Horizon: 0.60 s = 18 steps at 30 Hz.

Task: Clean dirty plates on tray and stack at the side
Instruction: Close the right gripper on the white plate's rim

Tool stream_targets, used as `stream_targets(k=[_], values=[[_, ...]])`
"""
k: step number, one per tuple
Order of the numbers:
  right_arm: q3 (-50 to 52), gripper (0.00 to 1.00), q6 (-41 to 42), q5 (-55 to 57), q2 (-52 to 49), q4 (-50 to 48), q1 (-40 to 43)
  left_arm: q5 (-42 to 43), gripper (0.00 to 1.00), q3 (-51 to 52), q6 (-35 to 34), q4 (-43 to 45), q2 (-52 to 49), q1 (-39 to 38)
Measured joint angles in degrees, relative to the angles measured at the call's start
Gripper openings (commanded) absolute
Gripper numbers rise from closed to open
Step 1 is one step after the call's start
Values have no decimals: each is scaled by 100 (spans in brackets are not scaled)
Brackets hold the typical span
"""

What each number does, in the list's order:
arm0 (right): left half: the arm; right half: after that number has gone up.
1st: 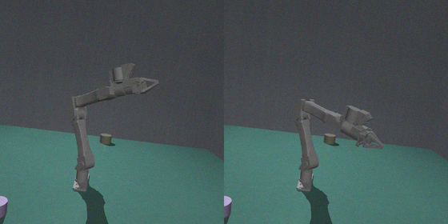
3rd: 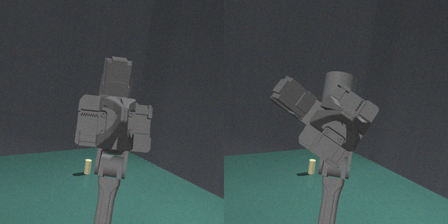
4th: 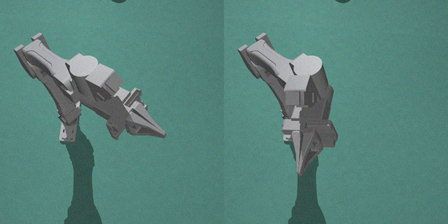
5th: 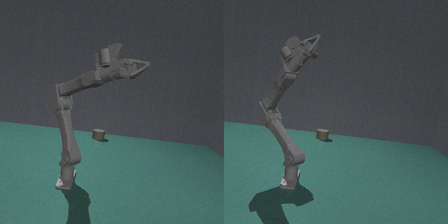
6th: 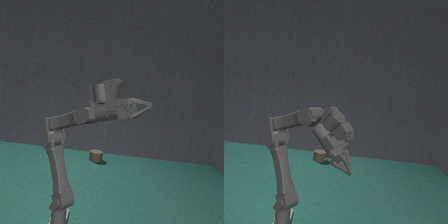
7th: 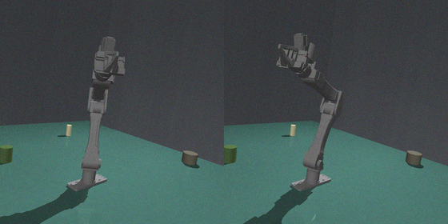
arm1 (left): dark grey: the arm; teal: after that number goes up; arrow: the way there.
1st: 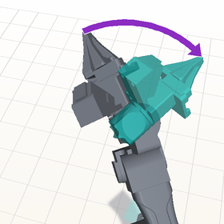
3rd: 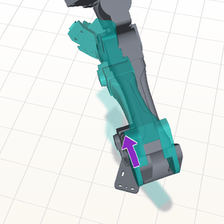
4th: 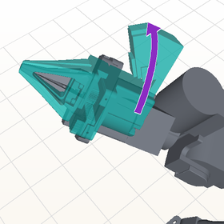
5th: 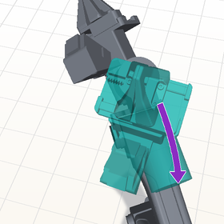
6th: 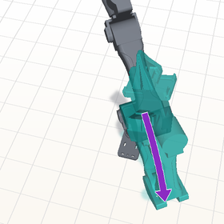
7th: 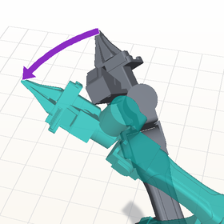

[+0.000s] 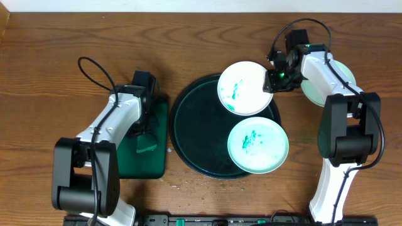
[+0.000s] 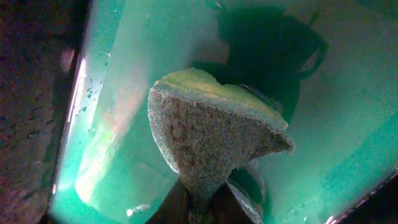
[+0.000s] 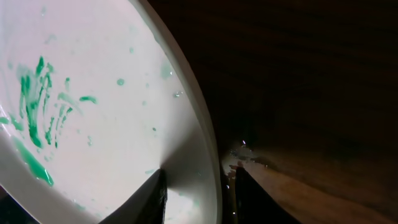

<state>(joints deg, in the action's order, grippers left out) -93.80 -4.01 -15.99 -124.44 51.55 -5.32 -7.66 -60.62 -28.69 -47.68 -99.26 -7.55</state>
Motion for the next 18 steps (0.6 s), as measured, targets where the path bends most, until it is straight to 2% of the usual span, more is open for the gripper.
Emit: stream_targets(k=[9, 10, 12, 13, 15, 17, 18], values=[[-142, 30, 4, 55, 2, -4, 0, 0, 8, 0, 20, 131, 0, 0], [-162, 30, 4, 59, 2, -7, 0, 0, 10, 0, 17, 144, 0, 0], [-179, 30, 4, 61, 2, -2, 0, 0, 22, 0, 33, 153, 0, 0], [-181, 30, 4, 61, 2, 4, 0, 0, 24, 0, 48, 157, 0, 0], [-181, 30, 4, 61, 2, 15, 0, -7, 25, 0, 24, 162, 0, 0], [-181, 30, 4, 61, 2, 35, 0, -24, 12, 0, 7, 164, 0, 0], [-181, 30, 4, 61, 2, 39, 0, -46, 9, 0, 7, 166, 0, 0]])
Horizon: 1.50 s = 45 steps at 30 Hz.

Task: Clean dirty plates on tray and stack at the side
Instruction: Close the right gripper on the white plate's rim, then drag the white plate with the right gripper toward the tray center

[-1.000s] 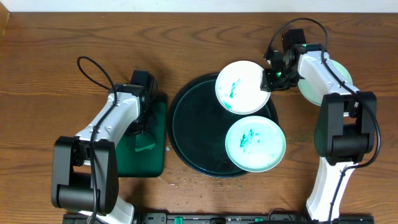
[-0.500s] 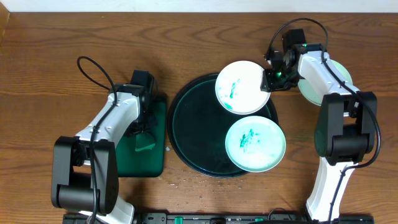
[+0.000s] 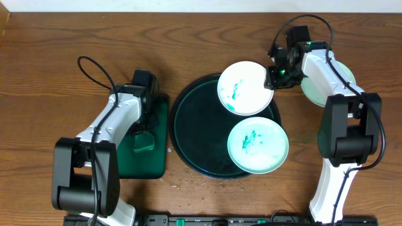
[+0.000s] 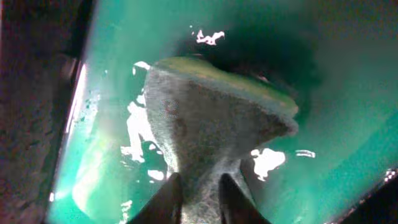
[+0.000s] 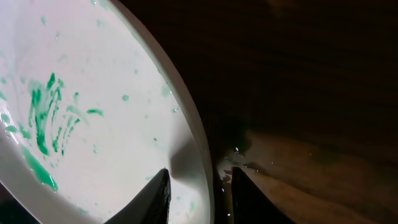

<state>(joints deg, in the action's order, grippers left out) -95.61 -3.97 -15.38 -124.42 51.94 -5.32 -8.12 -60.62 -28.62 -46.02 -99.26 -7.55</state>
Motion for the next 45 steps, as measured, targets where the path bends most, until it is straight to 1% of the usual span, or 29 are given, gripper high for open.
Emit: stream_targets(k=[6, 16, 18, 21, 22, 23, 25, 27, 28, 38, 41, 45], values=[[0, 30, 0, -17, 0, 7, 0, -129, 7, 0, 31, 2, -11, 0], [0, 30, 0, -28, 0, 7, 0, -260, 7, 0, 31, 42, -286, 0], [0, 35, -2, -28, 0, 7, 0, -278, 8, 0, 31, 44, -323, 0], [-2, 49, 22, -35, 0, 7, 0, -280, 7, 0, 31, 46, -339, 0], [-2, 49, 22, -44, 0, 7, 0, -280, 7, 0, 31, 46, -339, 0], [-2, 41, 7, -50, 0, 7, 0, -280, 8, 0, 28, 46, -339, 0], [-2, 18, -31, -68, 0, 2, 0, -280, 7, 0, 31, 46, -339, 0], [-4, 3, -15, -76, 0, 7, -2, -280, 8, 0, 31, 48, -339, 0], [-4, 1, -7, -72, 0, 7, -2, -280, 7, 0, 31, 48, -339, 0], [-9, 1, 20, -59, 146, -20, -120, -280, 8, 0, 31, 52, -339, 0], [-9, 1, 15, -22, 492, -13, -205, -280, 7, 0, 31, 55, -339, 0], [-9, 1, 0, -20, 1281, 103, -306, -280, 7, 0, 31, 52, -339, 0]])
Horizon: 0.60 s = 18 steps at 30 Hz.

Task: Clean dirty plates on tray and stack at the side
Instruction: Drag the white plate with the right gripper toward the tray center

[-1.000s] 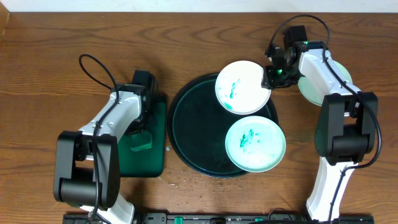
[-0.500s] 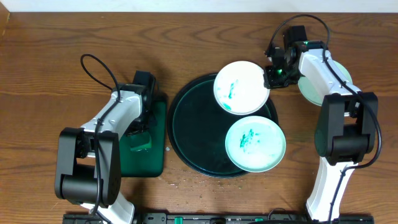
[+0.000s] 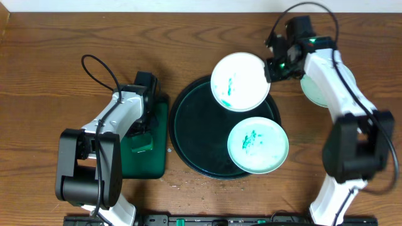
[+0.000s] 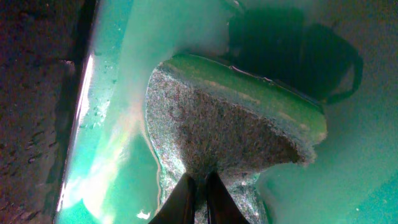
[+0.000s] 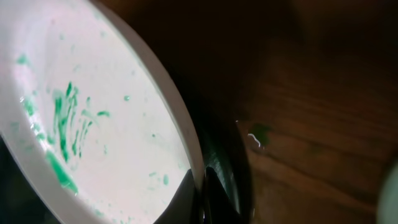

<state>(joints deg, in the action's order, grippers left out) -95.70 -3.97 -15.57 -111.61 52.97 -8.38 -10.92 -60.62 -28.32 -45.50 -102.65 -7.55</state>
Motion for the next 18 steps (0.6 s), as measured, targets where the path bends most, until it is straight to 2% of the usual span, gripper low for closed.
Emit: stream_targets(k=[4, 8, 13, 18], values=[[-39, 1, -4, -2, 710, 348, -155, 0, 7, 0, 0, -11, 0, 0], [-90, 1, -4, 4, 892, 667, -428, 0, 7, 0, 0, -17, 4, 0], [-90, 1, 175, 212, 568, 721, -839, 4, 7, 0, 0, -33, 59, 0], [-87, 1, 723, 570, -136, 527, -1102, 17, 7, 0, 0, -63, 133, 0]])
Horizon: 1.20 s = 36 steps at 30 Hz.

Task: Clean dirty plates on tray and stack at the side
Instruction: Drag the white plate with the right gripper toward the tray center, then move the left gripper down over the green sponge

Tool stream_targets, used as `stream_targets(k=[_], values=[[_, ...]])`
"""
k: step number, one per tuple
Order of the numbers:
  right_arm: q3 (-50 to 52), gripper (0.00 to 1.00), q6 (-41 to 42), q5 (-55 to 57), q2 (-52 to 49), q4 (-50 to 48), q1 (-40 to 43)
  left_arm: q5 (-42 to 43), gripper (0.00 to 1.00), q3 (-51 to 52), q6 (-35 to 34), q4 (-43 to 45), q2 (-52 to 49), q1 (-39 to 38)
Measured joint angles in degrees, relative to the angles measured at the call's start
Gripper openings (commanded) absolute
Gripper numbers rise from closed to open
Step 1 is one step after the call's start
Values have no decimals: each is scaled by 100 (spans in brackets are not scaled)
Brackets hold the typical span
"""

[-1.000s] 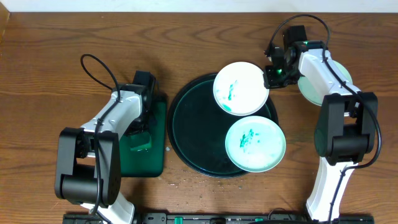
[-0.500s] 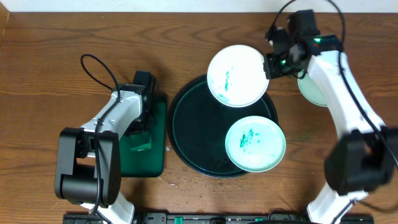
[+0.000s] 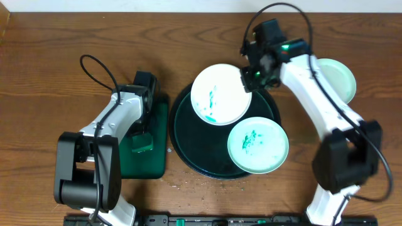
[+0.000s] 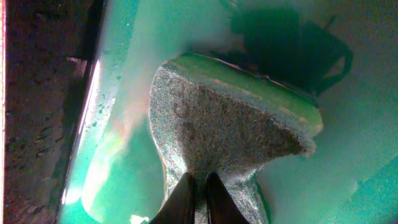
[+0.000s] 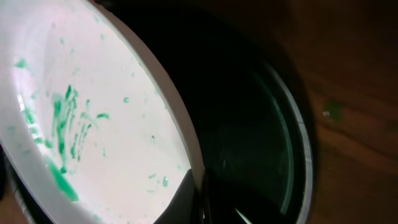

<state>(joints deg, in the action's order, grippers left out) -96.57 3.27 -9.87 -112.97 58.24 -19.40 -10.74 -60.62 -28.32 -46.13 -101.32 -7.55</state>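
Note:
A white plate [image 3: 218, 94] smeared with green hangs over the back of the round black tray [image 3: 188, 135]; my right gripper [image 3: 249, 76] is shut on its right rim. The right wrist view shows the plate [image 5: 93, 112] pinched at the rim by the right gripper [image 5: 200, 186], with the tray's dark floor beyond. A second green-smeared plate [image 3: 257, 145] lies on the tray's front right. My left gripper [image 3: 142, 129] is shut on a grey-green sponge [image 4: 224, 124] in a green basin of liquid [image 3: 157, 116].
A clean pale-green plate [image 3: 336, 78] lies on the wooden table at the right, partly behind the right arm. Small crumbs are scattered near the front edge below the tray. The green basin sits left of the tray.
My right gripper has moved left with the smeared plate, which now hangs farther over the tray's middle-back. The left gripper stays shut on the sponge in the basin.
At first my right gripper was open around the rim of the back plate on the tray, while the left held the sponge in the basin. Later the right was shut on the rim with the plate raised. Now the plate is farther left over the tray.

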Motion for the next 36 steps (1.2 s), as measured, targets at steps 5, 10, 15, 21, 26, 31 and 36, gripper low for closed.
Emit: stream_targets(k=[5, 10, 15, 21, 26, 31, 36], values=[[2, 1, 442, 72, -715, -223, 0, 7, 7, 0, 0, -33, 15, 0], [4, 1, 590, 15, -1156, -243, -22, 7, 7, 0, 0, -35, 20, 0], [4, 1, 638, -17, -1235, -282, -114, 13, 7, 0, 0, -157, 203, 0], [7, 1, 640, -63, -1235, -313, -227, 7, 7, 0, 0, -442, 1102, 0], [4, 1, 643, -87, -1235, -313, -227, 7, 7, -2, 0, -509, 1921, 0], [7, 1, 643, -87, -1235, -308, -227, 11, 26, -4, 11, -612, 1991, 0], [7, 1, 645, -87, -1235, -273, -227, 107, 44, -4, 2, -592, 1582, 0]])
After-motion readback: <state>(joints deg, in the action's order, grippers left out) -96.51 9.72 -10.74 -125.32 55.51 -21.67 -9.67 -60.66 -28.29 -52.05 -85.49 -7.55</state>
